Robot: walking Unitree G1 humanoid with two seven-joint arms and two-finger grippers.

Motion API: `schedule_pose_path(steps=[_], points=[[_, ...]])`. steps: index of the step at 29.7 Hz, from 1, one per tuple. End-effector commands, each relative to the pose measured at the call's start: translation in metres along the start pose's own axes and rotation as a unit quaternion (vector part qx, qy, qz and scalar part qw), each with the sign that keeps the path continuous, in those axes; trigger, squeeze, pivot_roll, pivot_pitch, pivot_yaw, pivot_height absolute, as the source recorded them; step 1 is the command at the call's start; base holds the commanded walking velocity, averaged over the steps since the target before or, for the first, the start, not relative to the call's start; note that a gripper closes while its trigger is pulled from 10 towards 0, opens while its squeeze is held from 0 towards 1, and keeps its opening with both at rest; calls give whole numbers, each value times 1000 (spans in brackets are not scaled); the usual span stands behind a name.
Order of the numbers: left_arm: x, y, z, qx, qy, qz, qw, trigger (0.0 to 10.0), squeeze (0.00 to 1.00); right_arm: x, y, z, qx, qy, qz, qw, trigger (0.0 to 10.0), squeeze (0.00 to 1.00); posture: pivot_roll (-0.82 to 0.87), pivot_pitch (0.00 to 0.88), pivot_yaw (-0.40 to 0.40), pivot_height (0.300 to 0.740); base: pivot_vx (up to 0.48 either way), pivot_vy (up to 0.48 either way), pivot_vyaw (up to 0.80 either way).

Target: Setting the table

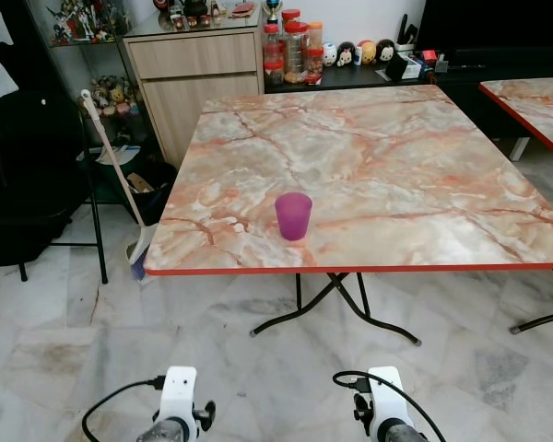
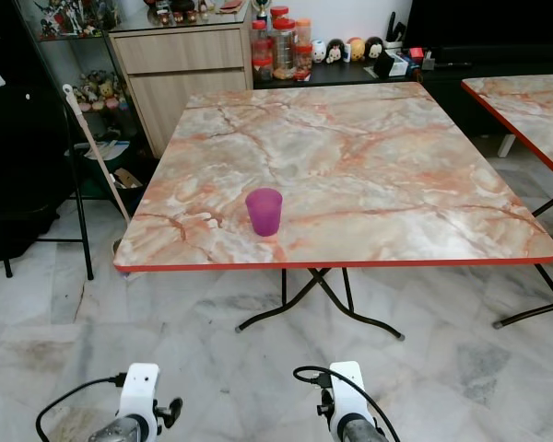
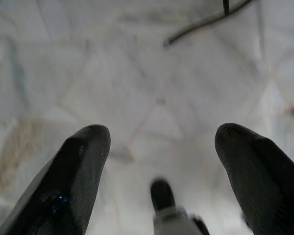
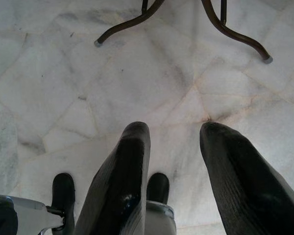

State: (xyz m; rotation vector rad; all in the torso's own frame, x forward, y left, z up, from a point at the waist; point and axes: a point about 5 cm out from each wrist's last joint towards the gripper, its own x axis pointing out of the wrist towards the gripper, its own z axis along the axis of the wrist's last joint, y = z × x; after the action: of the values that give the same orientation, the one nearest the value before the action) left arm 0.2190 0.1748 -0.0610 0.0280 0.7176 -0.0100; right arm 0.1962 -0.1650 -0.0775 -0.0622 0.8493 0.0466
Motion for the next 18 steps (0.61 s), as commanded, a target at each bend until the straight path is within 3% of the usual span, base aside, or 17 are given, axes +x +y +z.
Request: schedule_pose_path(steps=[1, 7, 9, 13, 17, 18], points=[[-4, 14, 1, -13, -32, 29, 999, 10000, 0, 0, 2, 0, -2, 1, 3, 1000, 10000, 0, 11, 0, 58, 740, 0, 0, 0], [-13, 37, 10, -36, -111, 82, 990, 10000, 0, 0, 2, -2, -7, 4, 4, 1000, 10000, 0, 39, 0, 51, 740, 0, 0, 0], [-20, 46, 16, -56, -154, 112, 980, 10000, 0, 0, 2, -1, -7, 2, 5, 1000, 10000, 0, 50, 0, 47, 740, 0, 0, 0], [-25, 51, 21, -67, -189, 134, 970, 10000, 0, 0, 1, 0, -6, 1, 4, 1000, 10000, 0, 63, 0, 39, 740, 0, 0, 0], [-34, 56, 42, -84, -254, 162, 950, 10000, 0, 1, 1, 2, -10, 0, 6, 1000, 10000, 0, 74, 0, 28, 740, 0, 0, 0], [-34, 56, 42, -84, -254, 162, 950, 10000, 0, 1, 1, 2, -10, 0, 6, 1000, 10000, 0, 74, 0, 28, 740, 0, 0, 0]])
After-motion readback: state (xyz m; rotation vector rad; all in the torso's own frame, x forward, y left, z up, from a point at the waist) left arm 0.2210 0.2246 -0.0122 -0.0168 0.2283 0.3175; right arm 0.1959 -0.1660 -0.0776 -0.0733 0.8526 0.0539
